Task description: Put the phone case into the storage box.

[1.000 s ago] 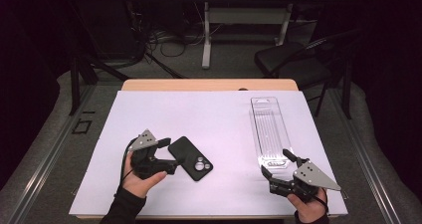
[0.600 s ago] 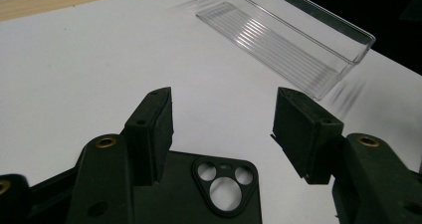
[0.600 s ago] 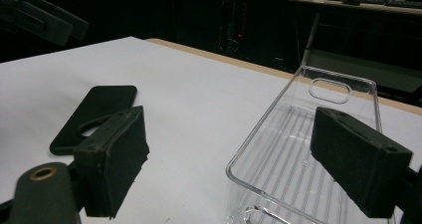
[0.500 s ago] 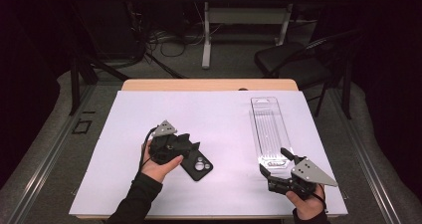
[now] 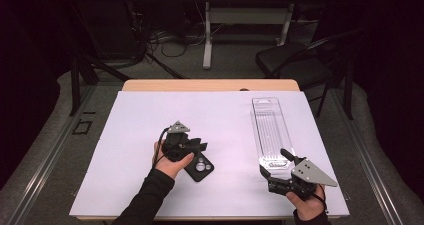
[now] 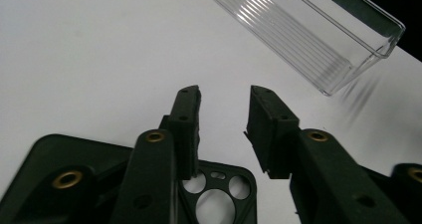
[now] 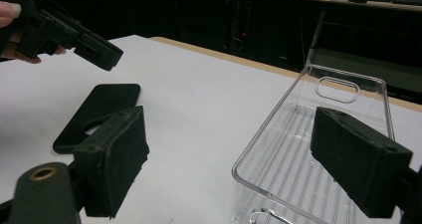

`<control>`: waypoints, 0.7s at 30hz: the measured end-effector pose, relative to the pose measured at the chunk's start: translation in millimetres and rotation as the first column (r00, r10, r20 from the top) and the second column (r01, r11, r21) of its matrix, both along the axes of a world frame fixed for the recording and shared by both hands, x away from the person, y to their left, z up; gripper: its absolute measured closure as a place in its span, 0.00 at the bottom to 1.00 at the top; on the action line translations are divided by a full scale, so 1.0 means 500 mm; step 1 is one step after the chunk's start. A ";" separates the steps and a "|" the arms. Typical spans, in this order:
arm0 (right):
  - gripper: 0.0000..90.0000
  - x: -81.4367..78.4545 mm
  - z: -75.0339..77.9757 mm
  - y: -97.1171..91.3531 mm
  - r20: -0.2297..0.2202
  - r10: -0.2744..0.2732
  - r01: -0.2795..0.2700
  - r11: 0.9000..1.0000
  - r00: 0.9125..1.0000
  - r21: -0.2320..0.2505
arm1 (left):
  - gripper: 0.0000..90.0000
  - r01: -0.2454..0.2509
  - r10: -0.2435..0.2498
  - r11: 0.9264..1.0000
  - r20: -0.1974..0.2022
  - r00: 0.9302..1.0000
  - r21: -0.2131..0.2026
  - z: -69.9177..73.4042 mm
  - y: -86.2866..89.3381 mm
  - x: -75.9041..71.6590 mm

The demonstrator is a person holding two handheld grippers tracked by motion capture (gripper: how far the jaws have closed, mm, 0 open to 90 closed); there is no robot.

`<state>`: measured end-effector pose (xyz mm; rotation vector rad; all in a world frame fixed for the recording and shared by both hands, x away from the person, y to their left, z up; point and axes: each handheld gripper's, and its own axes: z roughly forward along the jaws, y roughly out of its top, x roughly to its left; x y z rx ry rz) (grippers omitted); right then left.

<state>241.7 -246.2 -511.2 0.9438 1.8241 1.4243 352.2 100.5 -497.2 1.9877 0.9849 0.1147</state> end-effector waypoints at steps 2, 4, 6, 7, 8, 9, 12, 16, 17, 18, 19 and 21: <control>0.16 0.000 -0.001 0.001 -0.003 0.000 0.000 1.000 1.000 0.000 | 0.79 0.011 -0.011 1.000 -0.018 1.000 0.014 -0.006 -0.011 0.003; 0.16 0.000 -0.002 0.001 -0.004 0.001 -0.001 1.000 1.000 0.001 | 0.86 0.020 -0.019 0.999 -0.045 0.999 0.033 -0.016 -0.028 0.008; 0.16 0.001 -0.002 0.000 -0.001 -0.001 0.001 1.000 1.000 0.001 | 0.91 0.030 -0.027 0.998 -0.057 0.998 0.047 -0.024 -0.037 0.011; 0.16 0.001 -0.002 0.000 -0.001 -0.001 0.001 1.000 1.000 0.001 | 0.94 0.030 -0.027 0.998 -0.057 0.998 0.047 -0.024 -0.037 0.011; 0.16 0.001 -0.002 0.000 -0.001 -0.001 0.001 1.000 1.000 0.001 | 0.94 0.030 -0.027 0.998 -0.062 0.998 0.054 -0.029 -0.042 0.013; 0.16 0.001 -0.002 0.000 0.000 -0.001 0.001 1.000 1.000 0.001 | 0.96 0.034 -0.029 0.997 -0.070 0.997 0.063 -0.033 -0.046 0.015; 0.16 0.001 -0.003 -0.001 -0.004 -0.001 0.001 1.000 1.000 -0.002 | 1.00 0.043 -0.035 0.996 -0.104 0.994 0.079 -0.046 -0.056 0.021; 0.16 0.002 -0.004 -0.001 -0.007 0.000 0.000 1.000 1.000 -0.002 | 1.00 0.053 -0.039 0.992 -0.120 0.992 0.115 -0.063 -0.071 0.024; 0.16 0.002 -0.004 -0.001 -0.009 0.001 -0.001 1.000 1.000 -0.003 | 1.00 0.057 -0.042 0.991 -0.127 0.991 0.121 -0.067 -0.075 0.024; 0.16 0.002 -0.004 -0.001 -0.009 0.003 -0.003 1.000 1.000 -0.003 | 1.00 0.054 -0.037 0.991 -0.132 0.991 0.126 -0.070 -0.079 0.024; 0.16 0.003 -0.005 -0.001 -0.009 0.003 -0.003 1.000 1.000 0.001 | 1.00 0.055 -0.037 0.989 -0.134 0.990 0.137 -0.074 -0.083 0.025; 0.16 0.003 -0.005 -0.001 -0.011 0.002 -0.002 1.000 1.000 0.003 | 1.00 0.059 -0.037 0.987 -0.144 0.989 0.151 -0.080 -0.088 0.025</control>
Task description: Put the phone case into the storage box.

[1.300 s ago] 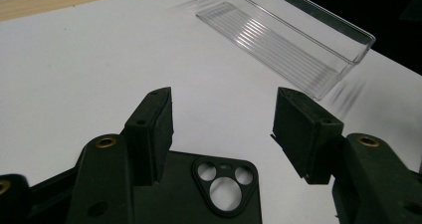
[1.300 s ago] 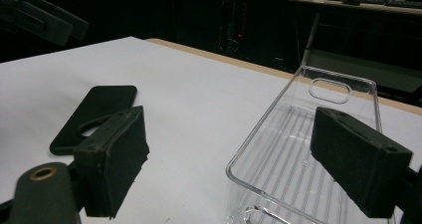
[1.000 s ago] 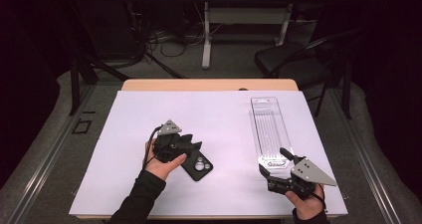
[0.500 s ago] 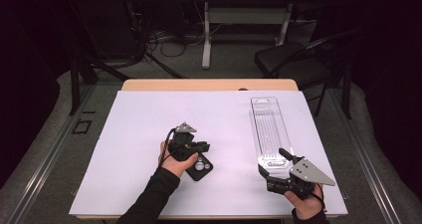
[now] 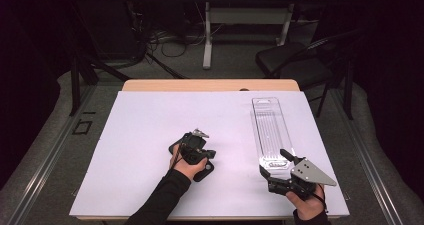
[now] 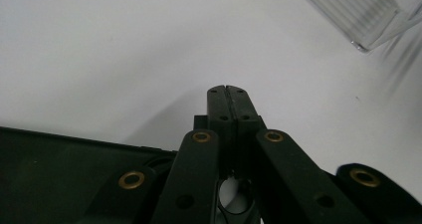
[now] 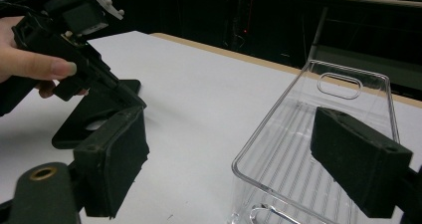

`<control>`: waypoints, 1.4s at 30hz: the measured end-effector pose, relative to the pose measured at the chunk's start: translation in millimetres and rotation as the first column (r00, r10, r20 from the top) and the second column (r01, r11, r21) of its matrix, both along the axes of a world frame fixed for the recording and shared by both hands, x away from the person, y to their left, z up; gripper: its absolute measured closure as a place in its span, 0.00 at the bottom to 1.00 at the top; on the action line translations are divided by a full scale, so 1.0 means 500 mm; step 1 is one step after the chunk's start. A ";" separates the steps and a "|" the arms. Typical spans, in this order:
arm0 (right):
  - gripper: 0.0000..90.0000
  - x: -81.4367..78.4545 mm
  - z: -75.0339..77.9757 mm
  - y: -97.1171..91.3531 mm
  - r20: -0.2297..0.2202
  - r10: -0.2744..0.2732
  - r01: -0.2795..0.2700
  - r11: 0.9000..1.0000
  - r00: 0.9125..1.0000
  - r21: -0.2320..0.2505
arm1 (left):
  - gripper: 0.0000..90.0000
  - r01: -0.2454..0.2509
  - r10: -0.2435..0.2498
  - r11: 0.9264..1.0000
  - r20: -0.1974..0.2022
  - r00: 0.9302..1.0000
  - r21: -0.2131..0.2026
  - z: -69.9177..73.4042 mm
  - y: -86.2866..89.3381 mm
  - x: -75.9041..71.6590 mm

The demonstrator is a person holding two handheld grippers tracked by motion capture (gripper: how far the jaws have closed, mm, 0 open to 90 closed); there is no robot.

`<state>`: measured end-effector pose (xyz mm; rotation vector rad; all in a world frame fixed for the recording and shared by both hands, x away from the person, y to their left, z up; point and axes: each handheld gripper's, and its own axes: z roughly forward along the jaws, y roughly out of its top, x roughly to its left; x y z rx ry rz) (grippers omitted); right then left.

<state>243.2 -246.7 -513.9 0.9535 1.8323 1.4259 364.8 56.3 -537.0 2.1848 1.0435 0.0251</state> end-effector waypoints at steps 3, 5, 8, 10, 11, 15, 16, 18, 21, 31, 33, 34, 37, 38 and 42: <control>0.16 0.001 0.000 -0.001 0.001 0.000 0.000 1.000 1.000 0.001 | 1.00 0.006 -0.006 1.000 -0.006 1.000 0.015 -0.007 -0.008 -0.001; 0.16 0.001 0.000 -0.001 -0.001 0.000 0.000 1.000 1.000 0.000 | 1.00 0.010 -0.009 1.000 -0.014 1.000 0.024 -0.011 -0.012 -0.002; 0.16 0.001 -0.001 -0.002 0.000 0.001 -0.001 1.000 1.000 0.001 | 1.00 0.014 -0.013 0.999 -0.022 1.000 0.032 -0.018 -0.016 -0.003; 0.16 0.001 0.000 -0.002 -0.002 0.001 -0.001 1.000 1.000 -0.001 | 1.00 0.017 -0.016 0.999 -0.028 0.999 0.038 -0.021 -0.018 -0.004; 0.16 0.001 -0.001 -0.002 0.000 0.001 -0.001 1.000 1.000 0.000 | 1.00 0.017 -0.016 0.999 -0.033 0.999 0.038 -0.022 -0.018 -0.004; 0.16 0.001 -0.001 -0.002 -0.005 0.002 -0.002 1.000 1.000 0.001 | 1.00 0.018 -0.016 0.999 -0.041 0.999 0.037 -0.025 -0.018 -0.007; 0.16 0.001 -0.001 -0.002 -0.004 0.002 -0.002 1.000 1.000 0.001 | 1.00 0.020 -0.018 0.999 -0.044 0.999 0.035 -0.025 -0.018 -0.008; 0.16 0.001 0.000 -0.002 -0.004 0.003 -0.003 1.000 1.000 0.001 | 1.00 0.013 -0.012 1.000 -0.044 0.999 0.022 -0.026 -0.016 -0.011; 0.16 0.000 0.000 -0.002 -0.002 0.005 -0.005 1.000 1.000 -0.001 | 1.00 0.016 -0.015 1.000 -0.045 0.999 0.025 -0.026 -0.015 -0.014; 0.16 0.000 0.001 -0.003 -0.002 0.004 -0.004 1.000 1.000 0.000 | 1.00 0.030 -0.028 0.999 -0.037 0.999 0.034 -0.026 0.006 -0.036; 0.16 -0.001 0.001 -0.002 0.002 0.003 -0.003 1.000 1.000 0.002 | 1.00 0.035 -0.034 0.999 -0.035 0.999 0.039 -0.025 0.011 -0.038; 0.16 -0.001 0.001 -0.002 0.002 0.003 -0.003 1.000 1.000 0.002 | 1.00 0.037 -0.036 0.998 -0.036 0.999 0.041 -0.025 0.015 -0.041; 0.16 -0.001 0.001 -0.001 -0.002 0.004 -0.004 1.000 1.000 0.002 | 1.00 0.030 -0.028 0.999 -0.036 0.999 0.042 -0.025 0.028 -0.051; 0.16 -0.001 0.001 -0.001 -0.002 0.004 -0.004 1.000 1.000 0.002 | 1.00 0.030 -0.029 0.998 -0.034 0.999 0.046 -0.024 0.033 -0.054; 0.16 -0.001 0.001 0.000 0.000 0.006 -0.006 1.000 1.000 0.003 | 1.00 0.023 -0.021 0.999 -0.037 0.999 0.043 -0.025 0.056 -0.065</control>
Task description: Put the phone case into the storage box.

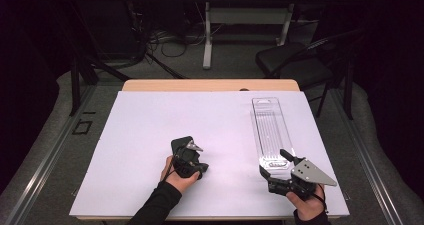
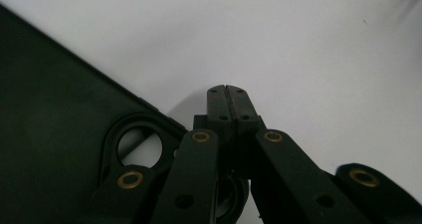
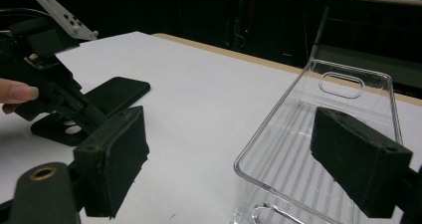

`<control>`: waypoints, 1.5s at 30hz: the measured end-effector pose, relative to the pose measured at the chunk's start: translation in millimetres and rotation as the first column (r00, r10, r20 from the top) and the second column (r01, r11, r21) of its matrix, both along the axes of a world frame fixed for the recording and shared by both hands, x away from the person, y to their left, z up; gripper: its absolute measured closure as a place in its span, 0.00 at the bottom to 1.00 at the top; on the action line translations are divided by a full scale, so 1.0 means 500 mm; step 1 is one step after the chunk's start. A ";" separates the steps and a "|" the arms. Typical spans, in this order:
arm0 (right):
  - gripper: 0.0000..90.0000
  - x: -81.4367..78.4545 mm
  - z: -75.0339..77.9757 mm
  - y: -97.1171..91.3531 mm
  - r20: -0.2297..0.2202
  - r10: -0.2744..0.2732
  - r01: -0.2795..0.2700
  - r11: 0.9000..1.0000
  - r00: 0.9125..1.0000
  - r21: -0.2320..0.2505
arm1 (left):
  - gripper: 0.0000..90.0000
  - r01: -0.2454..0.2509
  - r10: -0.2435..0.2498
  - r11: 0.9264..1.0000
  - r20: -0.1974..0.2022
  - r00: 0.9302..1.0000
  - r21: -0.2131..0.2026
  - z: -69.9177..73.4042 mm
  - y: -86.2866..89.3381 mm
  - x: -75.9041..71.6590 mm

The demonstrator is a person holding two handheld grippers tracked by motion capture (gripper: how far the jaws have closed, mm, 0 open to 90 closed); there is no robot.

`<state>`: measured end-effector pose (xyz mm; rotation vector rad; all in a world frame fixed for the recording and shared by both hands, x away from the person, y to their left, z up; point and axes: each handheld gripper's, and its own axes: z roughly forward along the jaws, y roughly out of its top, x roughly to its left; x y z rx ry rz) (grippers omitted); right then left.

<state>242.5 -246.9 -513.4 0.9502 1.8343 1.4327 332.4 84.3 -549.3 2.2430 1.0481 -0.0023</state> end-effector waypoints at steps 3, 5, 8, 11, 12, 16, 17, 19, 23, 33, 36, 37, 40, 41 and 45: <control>0.16 0.000 -0.001 0.001 -0.007 0.000 0.000 1.000 1.000 0.005 | 1.00 -0.001 0.001 1.000 0.001 1.000 0.008 0.001 0.014 -0.006; 0.16 0.000 0.000 0.001 -0.004 0.001 -0.001 1.000 1.000 0.003 | 1.00 -0.001 0.001 1.000 0.001 1.000 0.011 0.001 0.021 -0.011; 0.16 -0.001 0.000 0.001 -0.002 0.001 -0.001 1.000 1.000 0.000 | 1.00 -0.003 0.003 1.000 0.003 1.000 0.019 0.002 0.030 -0.017; 0.16 0.000 0.000 0.001 -0.001 0.000 0.000 1.000 1.000 0.002 | 1.00 -0.005 0.005 1.000 0.005 1.000 0.025 0.003 0.042 -0.023; 0.16 -0.001 0.001 0.000 -0.004 0.000 0.000 1.000 1.000 0.000 | 1.00 -0.012 0.012 1.000 0.007 1.000 0.023 0.002 0.046 -0.026; 0.16 -0.002 0.001 0.001 -0.001 0.003 -0.003 1.000 1.000 -0.002 | 1.00 -0.016 0.016 0.999 0.010 1.000 0.037 0.004 0.073 -0.035; 0.16 -0.002 0.001 0.001 0.000 0.003 -0.003 1.000 1.000 -0.001 | 1.00 -0.028 0.027 0.999 0.012 1.000 0.037 0.004 0.078 -0.038; 0.16 -0.002 0.001 0.001 -0.001 0.003 -0.003 1.000 1.000 -0.001 | 1.00 -0.032 0.032 0.999 0.015 0.999 0.040 0.004 0.084 -0.040; 0.16 -0.002 0.001 0.001 -0.002 0.003 -0.003 1.000 1.000 -0.001 | 1.00 -0.060 0.059 0.997 0.026 0.998 0.042 0.003 0.108 -0.046; 0.16 -0.002 0.001 0.003 -0.004 0.009 -0.009 1.000 1.000 0.001 | 1.00 -0.103 0.102 0.994 0.025 0.994 0.036 0.003 0.149 -0.049; 0.16 -0.002 0.000 0.003 -0.004 0.005 -0.005 1.000 1.000 0.005 | 1.00 -0.110 0.109 0.993 0.025 0.994 0.031 0.003 0.156 -0.048; 0.16 -0.002 0.000 0.002 -0.005 0.006 -0.006 1.000 1.000 0.005 | 1.00 -0.110 0.109 0.993 0.025 0.994 0.031 0.003 0.156 -0.048; 0.16 -0.001 0.000 0.002 -0.005 0.007 -0.007 1.000 1.000 0.004 | 1.00 -0.116 0.115 0.993 0.027 0.993 0.027 0.003 0.157 -0.048; 0.16 -0.002 0.000 0.003 -0.008 0.007 -0.007 1.000 1.000 0.007 | 1.00 -0.116 0.115 0.993 0.027 0.993 0.027 0.003 0.157 -0.048; 0.16 -0.002 0.000 0.003 -0.009 0.009 -0.009 1.000 1.000 0.007 | 1.00 -0.113 0.112 0.993 0.024 0.993 0.029 0.002 0.158 -0.048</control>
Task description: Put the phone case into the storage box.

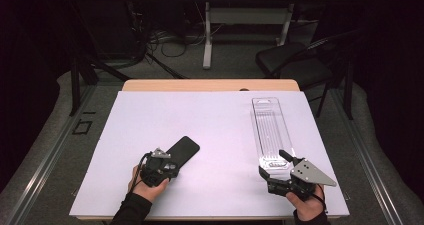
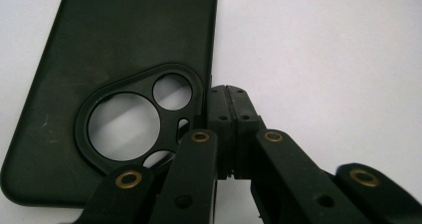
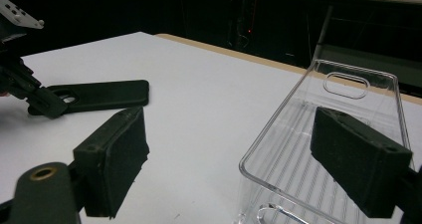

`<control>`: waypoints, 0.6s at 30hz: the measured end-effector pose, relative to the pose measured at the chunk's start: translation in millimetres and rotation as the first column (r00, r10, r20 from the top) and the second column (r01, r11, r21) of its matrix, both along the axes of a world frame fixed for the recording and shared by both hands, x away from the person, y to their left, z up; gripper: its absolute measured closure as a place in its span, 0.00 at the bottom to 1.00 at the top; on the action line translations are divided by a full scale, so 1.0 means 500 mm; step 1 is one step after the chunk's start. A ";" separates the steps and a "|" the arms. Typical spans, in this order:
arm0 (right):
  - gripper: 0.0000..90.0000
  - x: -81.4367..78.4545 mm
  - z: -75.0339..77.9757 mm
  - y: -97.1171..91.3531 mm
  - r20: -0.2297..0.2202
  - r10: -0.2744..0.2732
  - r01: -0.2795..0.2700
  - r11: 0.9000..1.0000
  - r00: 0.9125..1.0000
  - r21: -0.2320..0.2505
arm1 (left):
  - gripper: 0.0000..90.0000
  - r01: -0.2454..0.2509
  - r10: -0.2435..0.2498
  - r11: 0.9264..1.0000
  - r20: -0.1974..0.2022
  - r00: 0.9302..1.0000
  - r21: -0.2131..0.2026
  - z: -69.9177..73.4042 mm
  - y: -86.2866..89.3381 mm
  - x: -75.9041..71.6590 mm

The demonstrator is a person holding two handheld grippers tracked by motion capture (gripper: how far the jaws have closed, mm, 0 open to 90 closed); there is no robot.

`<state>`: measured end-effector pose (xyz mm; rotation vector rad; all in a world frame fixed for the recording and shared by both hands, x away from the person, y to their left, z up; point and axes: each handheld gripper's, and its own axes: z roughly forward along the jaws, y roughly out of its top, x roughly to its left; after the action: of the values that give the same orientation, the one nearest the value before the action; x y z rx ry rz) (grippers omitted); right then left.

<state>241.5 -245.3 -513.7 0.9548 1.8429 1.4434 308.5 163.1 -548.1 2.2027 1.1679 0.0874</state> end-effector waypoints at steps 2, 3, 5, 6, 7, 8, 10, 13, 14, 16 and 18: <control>0.16 0.001 0.000 0.000 0.003 0.000 0.000 1.000 1.000 -0.001 | 1.00 -0.002 0.002 1.000 0.001 1.000 -0.002 -0.001 0.000 0.000; 0.16 0.001 0.000 0.000 0.003 0.000 0.000 1.000 1.000 -0.001 | 1.00 0.002 -0.002 1.000 -0.001 1.000 -0.002 -0.001 0.000 -0.001; 0.16 0.001 0.000 0.000 0.004 0.001 -0.001 1.000 1.000 0.000 | 0.98 0.003 -0.003 1.000 0.006 1.000 -0.005 0.000 0.000 -0.002; 0.16 0.001 0.000 0.000 0.004 0.001 -0.001 1.000 1.000 -0.001 | 0.98 0.001 -0.001 1.000 0.008 1.000 -0.006 0.002 0.000 -0.002; 0.16 0.001 -0.001 0.000 0.004 0.001 -0.001 1.000 1.000 0.000 | 0.97 0.000 0.000 1.000 0.009 1.000 -0.010 0.003 0.001 -0.003; 0.16 0.001 -0.001 0.000 0.002 0.002 -0.002 1.000 1.000 -0.001 | 0.97 0.002 -0.002 1.000 0.011 1.000 -0.020 0.008 0.004 -0.004; 0.16 0.001 0.000 -0.001 -0.002 0.003 -0.003 1.000 1.000 -0.004 | 0.96 -0.003 0.004 1.000 0.018 1.000 -0.028 0.010 0.005 -0.005; 0.16 0.001 -0.001 -0.001 -0.002 0.003 -0.003 1.000 1.000 -0.004 | 0.92 -0.003 0.004 0.999 0.029 1.000 -0.041 0.017 0.008 -0.008; 0.16 0.001 -0.001 -0.001 -0.001 0.003 -0.003 1.000 1.000 -0.003 | 0.91 0.000 0.001 0.999 0.033 0.999 -0.045 0.020 0.009 -0.009; 0.16 0.001 -0.001 -0.001 -0.002 0.004 -0.004 1.000 1.000 -0.005 | 0.87 -0.001 0.004 0.999 0.049 0.999 -0.048 0.023 0.011 -0.010; 0.16 0.001 -0.001 -0.001 -0.002 0.006 -0.006 1.000 1.000 -0.008 | 0.83 -0.001 0.005 0.998 0.069 0.998 -0.057 0.026 0.016 -0.011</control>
<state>242.0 -245.6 -514.2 0.9475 1.8532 1.4384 303.1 171.1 -534.9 2.1312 1.1218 0.1288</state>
